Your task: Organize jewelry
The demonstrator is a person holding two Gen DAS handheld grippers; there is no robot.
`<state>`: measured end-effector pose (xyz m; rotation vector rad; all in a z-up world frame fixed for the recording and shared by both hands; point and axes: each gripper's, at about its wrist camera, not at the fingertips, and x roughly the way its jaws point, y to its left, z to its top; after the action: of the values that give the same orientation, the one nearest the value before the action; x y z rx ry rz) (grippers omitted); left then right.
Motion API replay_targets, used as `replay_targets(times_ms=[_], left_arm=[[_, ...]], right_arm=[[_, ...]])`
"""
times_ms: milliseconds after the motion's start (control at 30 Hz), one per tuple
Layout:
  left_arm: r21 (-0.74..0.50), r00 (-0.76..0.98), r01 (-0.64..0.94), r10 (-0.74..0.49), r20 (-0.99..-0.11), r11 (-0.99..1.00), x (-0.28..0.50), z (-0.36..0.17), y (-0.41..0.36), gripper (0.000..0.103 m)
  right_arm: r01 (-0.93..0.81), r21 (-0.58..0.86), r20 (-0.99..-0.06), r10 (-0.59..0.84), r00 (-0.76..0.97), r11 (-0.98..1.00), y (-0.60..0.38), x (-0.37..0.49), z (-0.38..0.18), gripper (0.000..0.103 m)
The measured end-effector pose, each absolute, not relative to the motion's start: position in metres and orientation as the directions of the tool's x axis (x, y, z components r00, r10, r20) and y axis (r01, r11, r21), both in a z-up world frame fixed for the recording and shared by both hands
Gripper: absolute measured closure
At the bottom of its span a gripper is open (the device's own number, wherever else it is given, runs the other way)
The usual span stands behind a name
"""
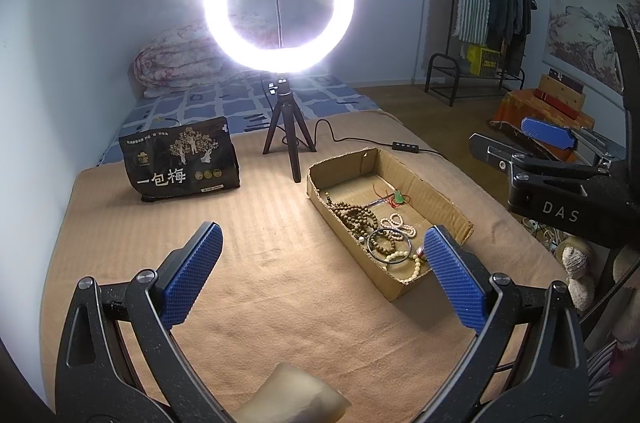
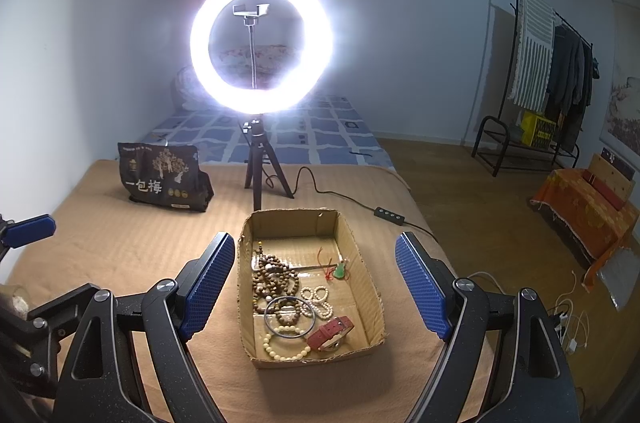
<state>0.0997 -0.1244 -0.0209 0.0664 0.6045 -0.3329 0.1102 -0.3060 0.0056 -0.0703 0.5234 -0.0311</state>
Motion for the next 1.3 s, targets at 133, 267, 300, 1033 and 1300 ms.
replay_targets(times_ms=[133,267,300,1033,1300], left_arm=[[-0.035,0.772,0.325,-0.286,-0.568,0.945,0.0996,-0.0208,-0.1245,0.000],[-0.036,0.772,0.325,-0.287,-0.567,0.945,0.0994,-0.0207,-0.1245,0.000],[-0.036,0.772,0.326,-0.288,-0.567,0.945,0.0994,-0.0208,-0.1246,0.000],[-0.037,0.764,0.330,-0.290,-0.576,0.943,0.0984,-0.0193,-0.1291,0.000],[-0.055,0.752,0.316,-0.285,-0.594,0.947,0.1001,-0.0195,-0.1295,0.000]], right_arm=[[0.011,-0.077,-0.499,-0.048,0.865,0.997,-0.3060,0.1104,0.0055,0.021],[0.012,-0.076,-0.498,-0.048,0.866,0.997,-0.3059,0.1100,0.0054,0.021],[0.011,-0.076,-0.498,-0.048,0.866,0.997,-0.3057,0.1101,0.0054,0.021],[0.004,-0.084,-0.500,-0.045,0.865,0.996,-0.3078,0.1070,0.0053,0.021],[-0.003,-0.094,-0.502,-0.045,0.864,0.996,-0.3081,0.1077,0.0047,0.021]])
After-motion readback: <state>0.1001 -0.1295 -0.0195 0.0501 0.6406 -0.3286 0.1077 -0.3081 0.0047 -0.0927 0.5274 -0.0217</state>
